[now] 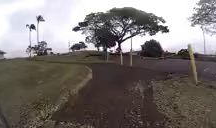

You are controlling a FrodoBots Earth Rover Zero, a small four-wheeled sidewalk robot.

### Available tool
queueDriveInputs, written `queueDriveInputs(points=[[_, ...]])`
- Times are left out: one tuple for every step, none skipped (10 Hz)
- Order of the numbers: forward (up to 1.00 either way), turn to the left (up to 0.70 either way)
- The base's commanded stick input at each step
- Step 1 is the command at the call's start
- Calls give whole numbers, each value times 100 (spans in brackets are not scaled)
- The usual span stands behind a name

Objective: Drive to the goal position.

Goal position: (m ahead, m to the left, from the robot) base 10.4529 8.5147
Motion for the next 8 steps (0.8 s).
queueDriveInputs(points=[[100,0],[100,0],[100,0],[100,0],[100,0],[100,0],[100,0],[100,0]])
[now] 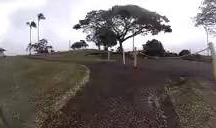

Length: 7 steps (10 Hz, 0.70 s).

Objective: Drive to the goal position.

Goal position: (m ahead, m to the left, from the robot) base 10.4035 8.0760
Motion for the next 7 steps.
queueDriveInputs(points=[[100,0],[100,0],[100,0],[100,0],[100,0],[100,0],[100,0]])
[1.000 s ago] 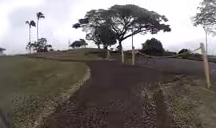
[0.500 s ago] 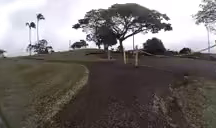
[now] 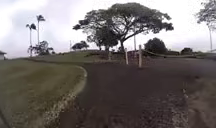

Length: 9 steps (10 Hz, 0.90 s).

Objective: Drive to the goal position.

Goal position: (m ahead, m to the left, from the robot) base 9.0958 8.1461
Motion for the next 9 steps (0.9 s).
queueDriveInputs(points=[[100,0],[100,0],[100,0],[100,0],[100,0],[100,0],[100,0],[100,0],[100,4]])
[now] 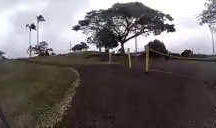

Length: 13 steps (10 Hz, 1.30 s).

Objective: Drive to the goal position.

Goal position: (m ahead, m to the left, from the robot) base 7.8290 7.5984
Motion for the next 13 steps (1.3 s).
queueDriveInputs(points=[[100,19],[100,40],[100,40],[100,35],[100,23],[100,9],[100,38],[100,40],[100,9],[100,0],[100,16],[100,39],[100,32]])
